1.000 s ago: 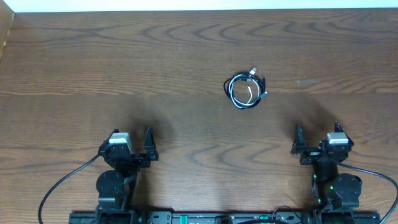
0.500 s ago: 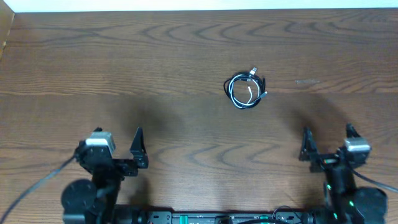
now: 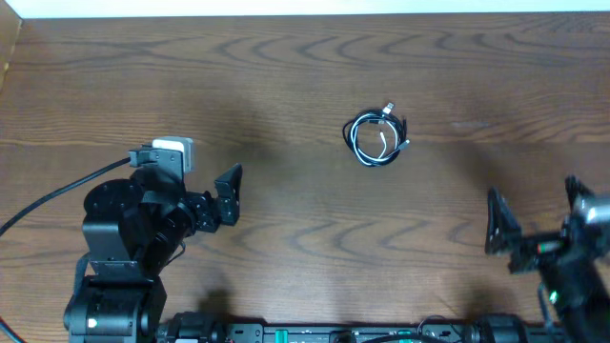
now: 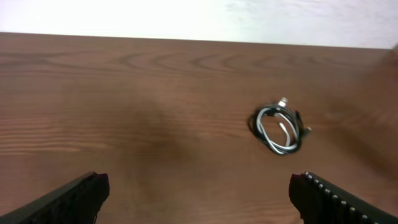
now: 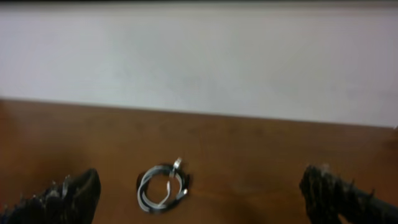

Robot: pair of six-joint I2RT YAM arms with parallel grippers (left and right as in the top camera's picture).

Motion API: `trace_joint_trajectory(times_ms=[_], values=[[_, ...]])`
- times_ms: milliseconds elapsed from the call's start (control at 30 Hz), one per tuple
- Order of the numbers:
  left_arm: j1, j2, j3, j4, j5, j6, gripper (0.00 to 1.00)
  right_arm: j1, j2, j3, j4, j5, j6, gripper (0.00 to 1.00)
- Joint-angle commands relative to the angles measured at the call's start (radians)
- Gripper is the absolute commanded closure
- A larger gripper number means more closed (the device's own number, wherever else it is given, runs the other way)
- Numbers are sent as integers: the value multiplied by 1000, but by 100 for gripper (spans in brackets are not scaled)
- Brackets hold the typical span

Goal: Untangle cables
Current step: 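Move the left gripper forward to the tangled black and white cables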

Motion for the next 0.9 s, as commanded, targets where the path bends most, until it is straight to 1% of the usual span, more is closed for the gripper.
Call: trace_joint_trajectory(times_ms=[0, 200, 333, 400, 533, 633, 733, 800, 867], values=[[4, -10, 24, -1, 72, 14, 2, -4, 223, 195, -77, -75, -77, 1], [4, -10, 24, -8, 84, 9, 2, -4, 597, 537, -254, -301, -123, 1], [4, -10, 24, -40, 143, 9, 2, -4, 783, 694, -345, -330, -122, 1], [4, -10, 24, -61, 142, 10, 2, -4, 843, 726, -364, -333, -121, 1], [4, -6, 23, -75, 143, -9, 2, -4, 903, 726, -373, -333, -95, 1], [4, -6, 23, -89, 143, -55, 2, -4, 928, 726, -393, -332, -95, 1], [4, -6, 23, -112, 143, -63, 2, -4, 942, 725, -423, -328, -96, 1], [4, -6, 23, -107, 143, -68, 2, -4, 946, 725, -433, -328, -96, 1], [4, -3, 23, -97, 143, -101, 2, -4, 949, 725, -439, -329, -95, 1]])
